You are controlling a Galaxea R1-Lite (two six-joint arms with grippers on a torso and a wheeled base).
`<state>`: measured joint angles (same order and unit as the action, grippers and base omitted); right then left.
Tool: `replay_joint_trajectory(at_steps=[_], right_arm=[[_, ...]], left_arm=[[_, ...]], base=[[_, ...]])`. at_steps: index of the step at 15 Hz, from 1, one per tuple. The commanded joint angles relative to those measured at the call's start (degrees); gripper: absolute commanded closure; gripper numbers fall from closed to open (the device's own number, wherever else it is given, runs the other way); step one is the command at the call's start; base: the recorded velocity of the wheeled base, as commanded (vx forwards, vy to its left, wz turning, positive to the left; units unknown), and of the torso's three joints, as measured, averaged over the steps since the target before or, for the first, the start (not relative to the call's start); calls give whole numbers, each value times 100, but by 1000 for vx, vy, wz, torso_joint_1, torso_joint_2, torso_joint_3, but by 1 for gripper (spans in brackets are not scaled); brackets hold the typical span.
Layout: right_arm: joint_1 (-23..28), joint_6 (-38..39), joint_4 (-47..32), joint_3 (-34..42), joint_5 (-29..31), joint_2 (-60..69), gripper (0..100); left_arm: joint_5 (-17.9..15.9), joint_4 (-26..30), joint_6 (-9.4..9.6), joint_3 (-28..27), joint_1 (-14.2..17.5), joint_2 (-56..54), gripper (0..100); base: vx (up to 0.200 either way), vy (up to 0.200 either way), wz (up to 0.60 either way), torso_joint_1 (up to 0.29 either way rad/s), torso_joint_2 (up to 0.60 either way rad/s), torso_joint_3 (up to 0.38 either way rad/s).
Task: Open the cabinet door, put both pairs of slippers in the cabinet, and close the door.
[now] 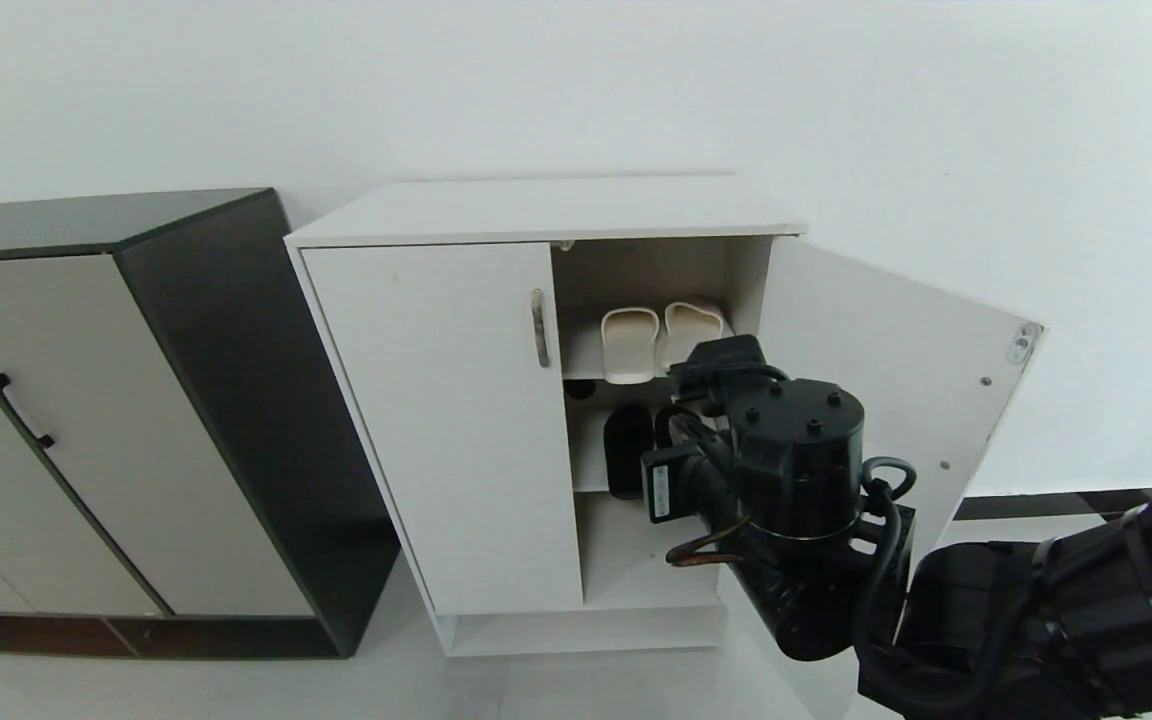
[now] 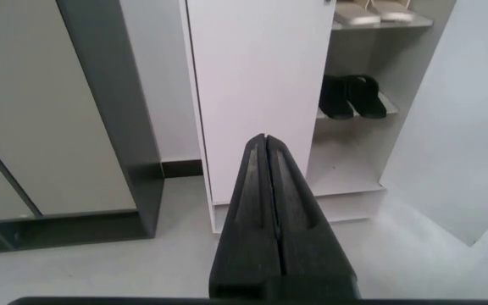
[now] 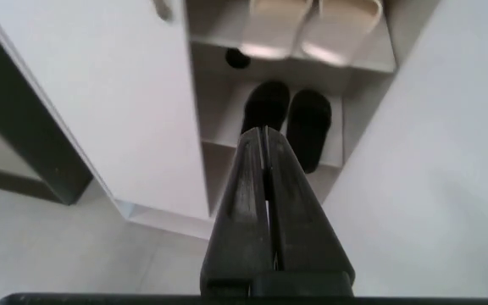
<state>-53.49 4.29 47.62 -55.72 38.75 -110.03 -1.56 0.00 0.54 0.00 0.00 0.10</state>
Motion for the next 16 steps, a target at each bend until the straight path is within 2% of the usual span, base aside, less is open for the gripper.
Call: replay_joint_trajectory(at_steps=[1, 16], right_arm=[[5, 2, 2, 0, 1, -9, 100], [137, -42, 2, 9, 1, -62, 100]], left_arm=[[-2, 0, -1, 0, 0, -1, 100], [-2, 0, -1, 0, 0, -1, 100]], base=[[0, 0, 0, 144, -466, -339], [0, 0, 0, 189, -499, -313]])
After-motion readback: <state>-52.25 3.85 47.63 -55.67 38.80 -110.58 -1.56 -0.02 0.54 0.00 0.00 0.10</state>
